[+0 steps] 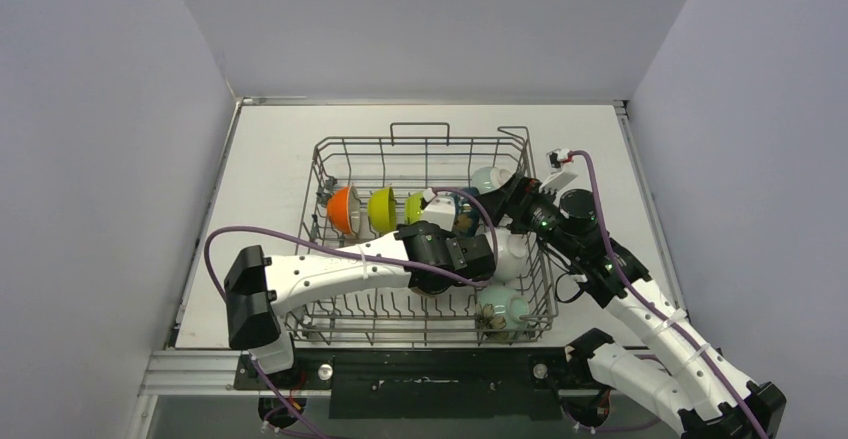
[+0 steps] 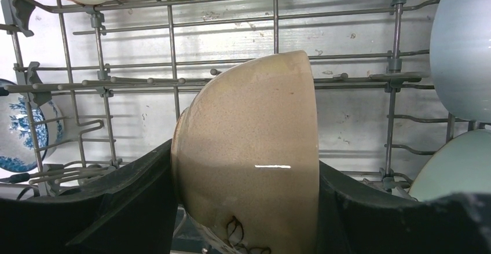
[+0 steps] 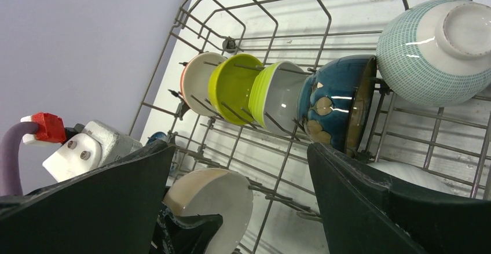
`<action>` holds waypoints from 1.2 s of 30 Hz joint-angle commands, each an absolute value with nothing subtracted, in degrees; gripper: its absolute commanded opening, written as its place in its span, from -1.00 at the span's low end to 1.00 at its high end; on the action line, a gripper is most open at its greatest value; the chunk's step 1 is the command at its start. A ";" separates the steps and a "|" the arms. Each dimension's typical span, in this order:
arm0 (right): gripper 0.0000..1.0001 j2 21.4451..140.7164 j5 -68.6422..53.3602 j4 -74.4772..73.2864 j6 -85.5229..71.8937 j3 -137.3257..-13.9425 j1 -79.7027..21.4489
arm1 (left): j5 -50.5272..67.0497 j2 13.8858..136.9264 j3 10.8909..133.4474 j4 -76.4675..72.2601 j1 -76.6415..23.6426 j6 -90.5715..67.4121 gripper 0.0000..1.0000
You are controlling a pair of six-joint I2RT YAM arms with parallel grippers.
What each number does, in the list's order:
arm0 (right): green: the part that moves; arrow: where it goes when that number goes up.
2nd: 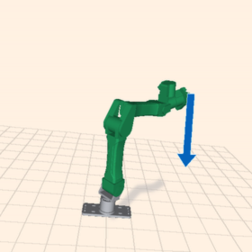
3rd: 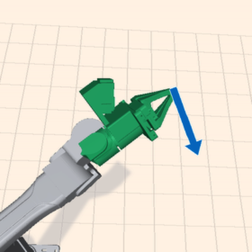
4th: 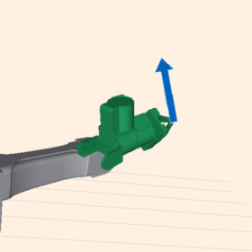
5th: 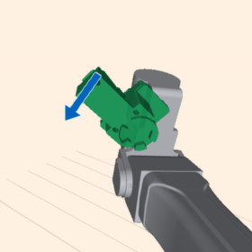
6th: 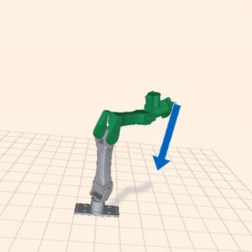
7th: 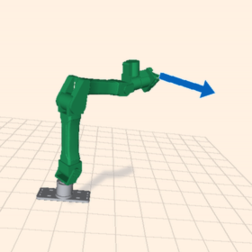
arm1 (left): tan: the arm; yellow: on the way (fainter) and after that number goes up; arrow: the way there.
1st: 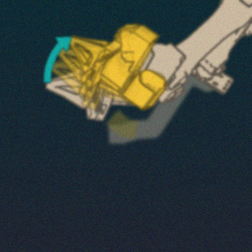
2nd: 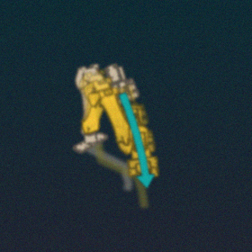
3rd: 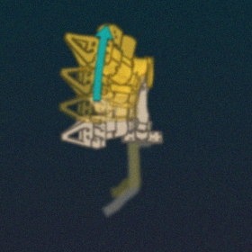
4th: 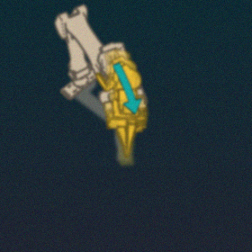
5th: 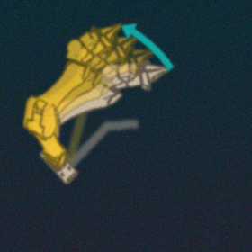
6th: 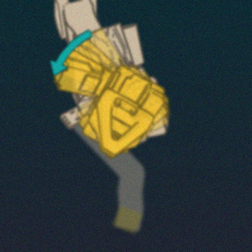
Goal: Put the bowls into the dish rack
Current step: Place the bowl in the dish rack.
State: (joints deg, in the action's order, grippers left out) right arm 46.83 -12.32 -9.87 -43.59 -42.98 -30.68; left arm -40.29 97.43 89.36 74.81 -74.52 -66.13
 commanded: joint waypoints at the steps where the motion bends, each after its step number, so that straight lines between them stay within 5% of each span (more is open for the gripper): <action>1: 0.80 47.24 -13.29 -7.12 -43.55 -44.38 -30.40 | -32.95 96.40 90.09 67.07 -75.59 -63.99 -0.20; 2: 0.80 47.28 -13.27 -7.12 -43.51 -44.43 -30.36 | -33.06 96.28 90.15 67.24 -75.63 -63.99 0.16; 4: 0.80 47.35 -13.27 -7.12 -43.43 -44.47 -30.39 | -33.20 95.88 90.38 67.37 -75.74 -64.03 0.40; 16: 0.80 47.71 -13.80 -6.76 -43.34 -44.54 -30.35 | -31.08 94.67 91.40 65.27 -76.03 -62.80 0.40; 25: 0.80 47.64 -13.98 -6.66 -43.24 -44.31 -30.33 | -29.08 91.64 89.72 63.22 -76.02 -62.23 0.69; 36: 0.80 47.90 -14.55 -6.27 -43.35 -44.17 -30.40 | -29.51 92.56 84.72 64.15 -75.68 -64.90 0.36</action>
State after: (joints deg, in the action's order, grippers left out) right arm 47.94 -13.91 -9.50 -43.59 -42.98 -30.68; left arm -32.49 93.36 86.76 66.46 -75.31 -61.91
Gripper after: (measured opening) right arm 0.900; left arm 0.763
